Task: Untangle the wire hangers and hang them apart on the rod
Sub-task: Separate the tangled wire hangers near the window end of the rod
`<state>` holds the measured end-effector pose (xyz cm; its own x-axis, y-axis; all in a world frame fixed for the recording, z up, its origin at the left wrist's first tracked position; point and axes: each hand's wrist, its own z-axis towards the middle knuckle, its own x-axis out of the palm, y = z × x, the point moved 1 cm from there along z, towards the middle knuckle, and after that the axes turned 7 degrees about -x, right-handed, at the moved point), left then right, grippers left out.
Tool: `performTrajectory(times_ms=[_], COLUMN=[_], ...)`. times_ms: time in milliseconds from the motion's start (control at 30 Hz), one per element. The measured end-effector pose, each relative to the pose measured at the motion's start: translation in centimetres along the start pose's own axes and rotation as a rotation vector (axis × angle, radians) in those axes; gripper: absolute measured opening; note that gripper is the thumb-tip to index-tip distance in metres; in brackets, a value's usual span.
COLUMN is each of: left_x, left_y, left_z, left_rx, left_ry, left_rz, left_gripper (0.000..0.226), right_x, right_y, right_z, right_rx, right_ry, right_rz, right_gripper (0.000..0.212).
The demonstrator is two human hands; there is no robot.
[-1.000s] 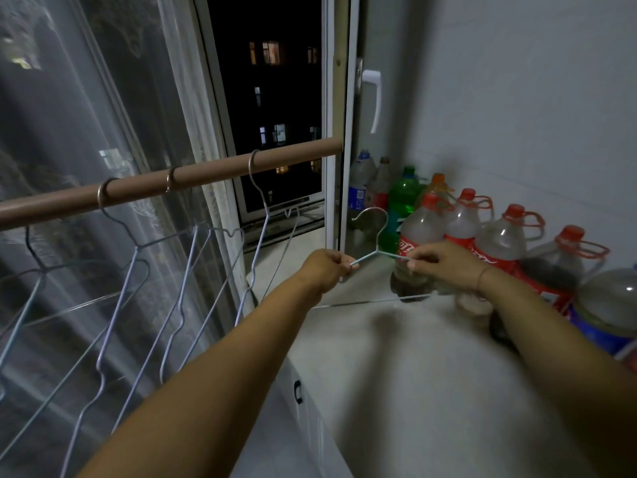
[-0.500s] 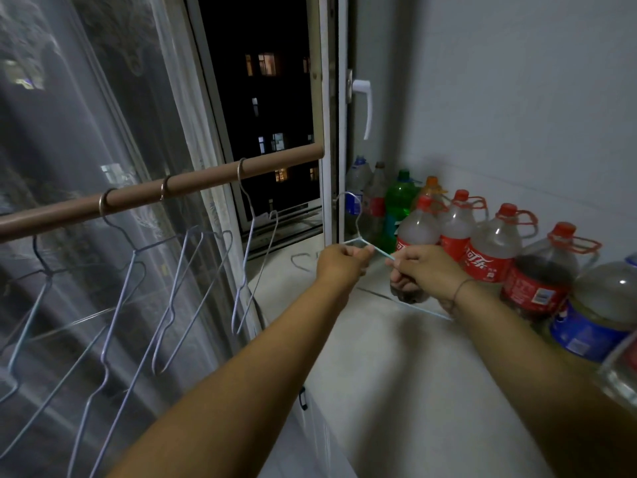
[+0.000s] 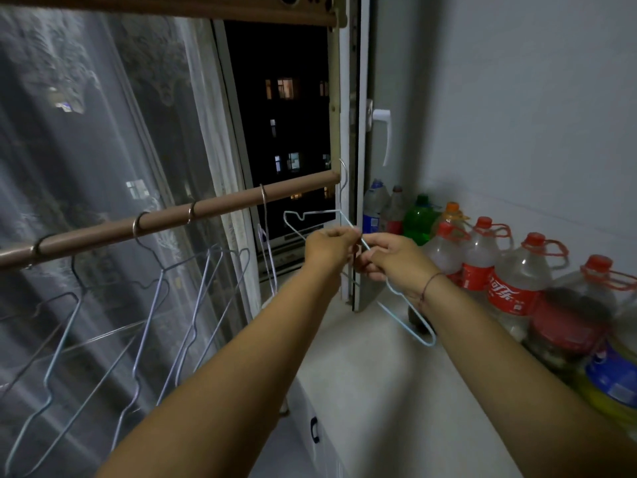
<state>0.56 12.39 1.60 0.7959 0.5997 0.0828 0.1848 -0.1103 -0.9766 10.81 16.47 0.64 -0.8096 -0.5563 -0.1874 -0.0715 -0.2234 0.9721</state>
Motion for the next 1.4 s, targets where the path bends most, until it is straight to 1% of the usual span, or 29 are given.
performTrajectory(times_ms=[167, 267, 333, 400, 533, 633, 733, 767, 833, 967, 1033, 1133, 1233, 1333, 1400], left_x=[-0.5, -0.6, -0.6, -0.5, -0.4, -0.7, -1.3, -1.5, -2.3, -5.3, -7.6, -11.5, -14.8, -17.5, -18.5], left_y=[-0.9, -0.1, 0.4, 0.6, 0.4, -0.1, -0.7, -0.9, -1.4, -2.3, -2.3, -2.2, -1.8, -0.6, 0.1], left_z=[0.9, 1.3, 1.2, 0.8, 0.3, -0.3, -1.6, -2.1, -3.2, -5.4, -6.3, -7.3, -8.6, -9.2, -9.4], left_rx=[-0.024, -0.045, -0.055, -0.063, -0.067, -0.031, 0.019, 0.041, 0.095, 0.216, 0.285, 0.337, 0.337, 0.28, 0.248], left_ry=[-0.026, -0.043, -0.042, -0.027, -0.004, -0.028, -0.046, -0.049, -0.057, -0.097, -0.151, -0.274, -0.32, -0.344, -0.342], left_rz=[-0.001, 0.006, 0.014, 0.023, 0.059, 0.138, 0.199, 0.211, 0.201, 0.174, 0.158, 0.105, 0.092, 0.12, 0.142], left_gripper=[0.01, 0.018, 0.017, 0.01, 0.01, 0.015, 0.027, 0.028, 0.024, 0.036, 0.035, 0.031, 0.032, 0.034, 0.037], right_x=[1.1, 1.4, 1.4, 1.4, 1.2, 1.0, 1.2, 1.5, 2.1, 4.0, 5.5, 8.4, 12.1, 16.1, 18.5], right_y=[0.8, 0.4, -0.1, -0.4, -0.7, -1.1, -1.1, -0.9, -0.2, 1.4, 2.2, 3.5, 4.4, 4.1, 3.3], right_z=[1.2, 1.0, 0.7, 0.6, 0.7, 0.9, 0.6, 0.4, -0.1, -1.4, -2.3, -3.8, -5.2, -6.5, -7.0], right_rx=[-0.019, -0.005, 0.0, 0.0, 0.021, 0.019, -0.025, -0.055, -0.121, -0.262, -0.321, -0.379, -0.378, -0.305, -0.227], right_ry=[-0.002, 0.004, 0.009, 0.005, -0.025, -0.035, -0.079, -0.096, -0.128, -0.212, -0.224, -0.129, -0.025, 0.046, 0.057], right_rz=[-0.034, -0.036, -0.029, -0.033, -0.03, -0.056, -0.15, -0.161, -0.157, -0.229, -0.248, -0.167, -0.081, -0.026, -0.006], right_gripper=[0.039, 0.032, 0.028, 0.024, 0.016, 0.022, 0.032, 0.033, 0.035, 0.036, 0.036, 0.034, 0.037, 0.041, 0.046])
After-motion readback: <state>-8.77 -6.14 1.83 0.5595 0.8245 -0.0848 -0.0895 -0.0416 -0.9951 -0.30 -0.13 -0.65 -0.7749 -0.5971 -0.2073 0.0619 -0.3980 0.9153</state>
